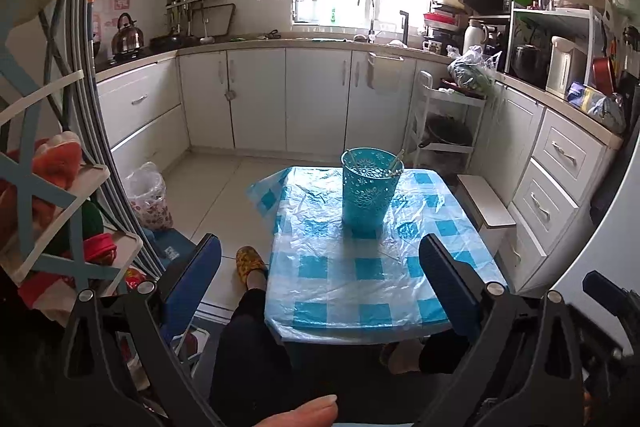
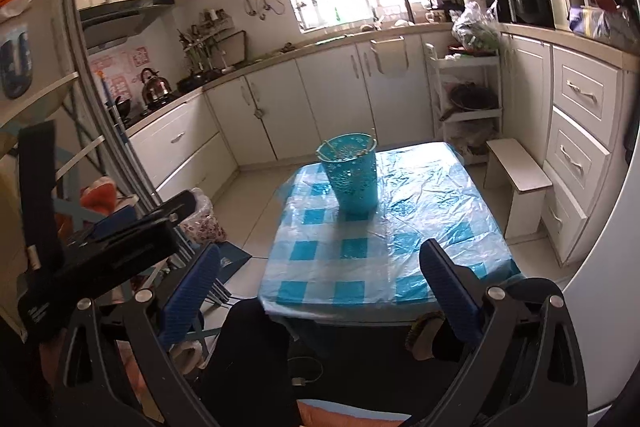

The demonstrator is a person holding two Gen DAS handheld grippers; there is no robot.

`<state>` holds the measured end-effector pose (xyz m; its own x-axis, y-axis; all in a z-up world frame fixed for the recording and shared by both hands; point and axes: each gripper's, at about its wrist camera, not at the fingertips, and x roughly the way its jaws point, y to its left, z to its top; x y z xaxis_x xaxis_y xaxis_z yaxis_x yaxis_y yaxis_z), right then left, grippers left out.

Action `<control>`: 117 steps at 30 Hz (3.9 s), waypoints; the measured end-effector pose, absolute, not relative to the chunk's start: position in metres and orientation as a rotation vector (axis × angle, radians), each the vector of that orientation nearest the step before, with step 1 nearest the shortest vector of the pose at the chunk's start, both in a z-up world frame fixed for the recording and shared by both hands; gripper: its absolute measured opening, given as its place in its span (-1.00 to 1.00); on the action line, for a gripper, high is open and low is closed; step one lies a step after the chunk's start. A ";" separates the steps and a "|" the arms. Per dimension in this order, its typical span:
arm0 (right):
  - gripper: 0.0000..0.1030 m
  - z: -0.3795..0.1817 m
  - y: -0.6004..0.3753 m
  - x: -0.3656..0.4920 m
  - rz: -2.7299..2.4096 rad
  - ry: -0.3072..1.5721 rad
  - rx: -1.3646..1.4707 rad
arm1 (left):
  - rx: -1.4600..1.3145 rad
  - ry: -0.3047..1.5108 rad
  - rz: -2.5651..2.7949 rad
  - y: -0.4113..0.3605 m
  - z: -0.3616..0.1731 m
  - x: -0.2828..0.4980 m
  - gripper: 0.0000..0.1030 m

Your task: Organize utensils

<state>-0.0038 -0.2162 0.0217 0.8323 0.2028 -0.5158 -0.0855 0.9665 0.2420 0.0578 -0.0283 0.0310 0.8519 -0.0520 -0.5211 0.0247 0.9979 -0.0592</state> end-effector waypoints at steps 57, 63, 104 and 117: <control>0.85 0.031 -0.199 -0.034 0.150 0.491 0.152 | -0.071 0.522 0.005 -0.012 0.024 0.004 0.85; 0.85 0.031 -0.199 -0.034 0.148 0.491 0.153 | -0.071 0.522 0.004 -0.012 0.024 0.004 0.85; 0.85 0.031 -0.197 -0.034 0.150 0.494 0.151 | -0.071 0.523 0.005 -0.010 0.023 0.003 0.85; 0.85 0.023 -0.202 -0.030 0.162 0.511 0.158 | -0.034 0.510 -0.012 -0.015 0.022 0.003 0.85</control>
